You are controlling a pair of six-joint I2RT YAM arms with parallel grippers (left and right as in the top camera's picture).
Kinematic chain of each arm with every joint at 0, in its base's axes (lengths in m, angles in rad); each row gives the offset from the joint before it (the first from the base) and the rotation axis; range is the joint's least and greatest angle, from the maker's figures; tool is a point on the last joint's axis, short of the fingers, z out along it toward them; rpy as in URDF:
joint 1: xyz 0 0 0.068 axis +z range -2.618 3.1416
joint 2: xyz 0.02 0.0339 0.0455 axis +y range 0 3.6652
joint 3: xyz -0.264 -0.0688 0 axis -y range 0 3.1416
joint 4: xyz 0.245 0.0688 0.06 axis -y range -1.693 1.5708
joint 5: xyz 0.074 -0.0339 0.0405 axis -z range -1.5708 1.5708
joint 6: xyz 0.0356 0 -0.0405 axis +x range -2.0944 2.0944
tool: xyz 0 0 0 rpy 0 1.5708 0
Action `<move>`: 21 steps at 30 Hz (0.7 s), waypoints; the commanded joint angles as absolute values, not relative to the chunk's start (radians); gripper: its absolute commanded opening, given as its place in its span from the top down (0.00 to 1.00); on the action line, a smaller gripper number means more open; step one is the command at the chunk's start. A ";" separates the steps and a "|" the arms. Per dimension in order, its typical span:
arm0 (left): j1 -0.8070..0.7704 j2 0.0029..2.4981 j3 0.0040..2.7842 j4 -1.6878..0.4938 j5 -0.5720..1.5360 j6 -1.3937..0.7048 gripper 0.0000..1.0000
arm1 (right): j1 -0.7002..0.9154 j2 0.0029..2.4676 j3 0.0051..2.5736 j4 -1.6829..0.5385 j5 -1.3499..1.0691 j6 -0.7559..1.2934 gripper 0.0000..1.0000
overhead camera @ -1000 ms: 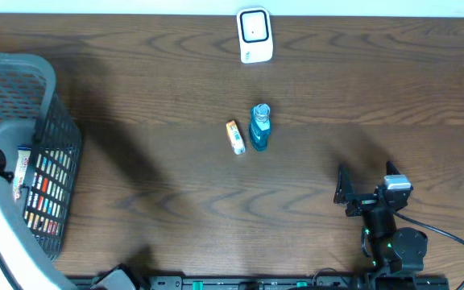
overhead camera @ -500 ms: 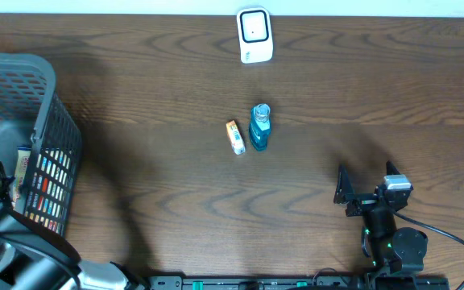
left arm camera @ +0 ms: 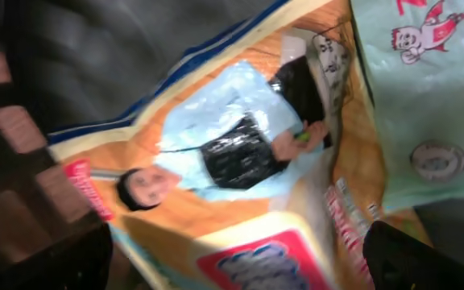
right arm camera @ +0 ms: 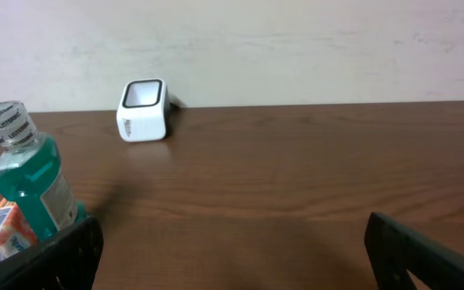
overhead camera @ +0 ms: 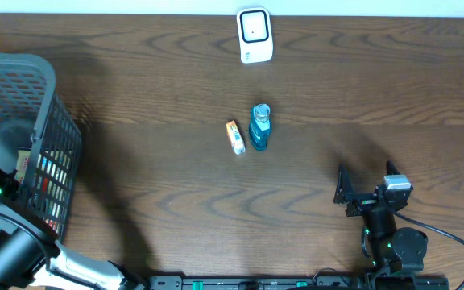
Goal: Scan the item barcode
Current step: 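Reach the left gripper into the basket and grasp the yellow wipes pack, then lift the yellow wipes pack out of the basket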
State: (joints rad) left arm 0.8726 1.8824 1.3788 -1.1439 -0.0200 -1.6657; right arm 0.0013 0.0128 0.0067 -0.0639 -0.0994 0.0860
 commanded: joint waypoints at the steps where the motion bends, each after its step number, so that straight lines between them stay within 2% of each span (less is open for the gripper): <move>1: 0.874 1.942 1.378 -1.118 -0.011 -1.718 0.02 | 0.004 0.012 0.006 -0.068 -0.096 0.073 0.01; 7: 0.857 2.053 1.378 -1.117 -0.010 -1.678 0.02 | 0.004 0.012 0.006 -0.068 -0.096 0.073 0.01; 8: 0.850 2.075 1.378 -1.118 -0.008 -1.633 0.09 | 0.004 0.012 0.006 -0.068 -0.096 0.073 0.01; 9: 0.842 2.094 1.378 -1.117 -0.007 -1.572 0.21 | 0.004 0.012 0.006 -0.068 -0.096 0.073 0.01; 13: 0.805 2.158 1.378 -1.116 -0.007 -1.475 0.81 | 0.004 0.012 0.006 -0.068 -0.096 0.073 0.01; 14: 0.796 2.168 1.378 -1.116 -0.007 -1.466 0.92 | 0.004 0.012 0.006 -0.068 -0.096 0.073 0.01; 21: 0.766 2.133 1.396 -1.117 -0.008 -1.393 0.93 | 0.004 0.012 0.006 -0.068 -0.096 0.073 0.01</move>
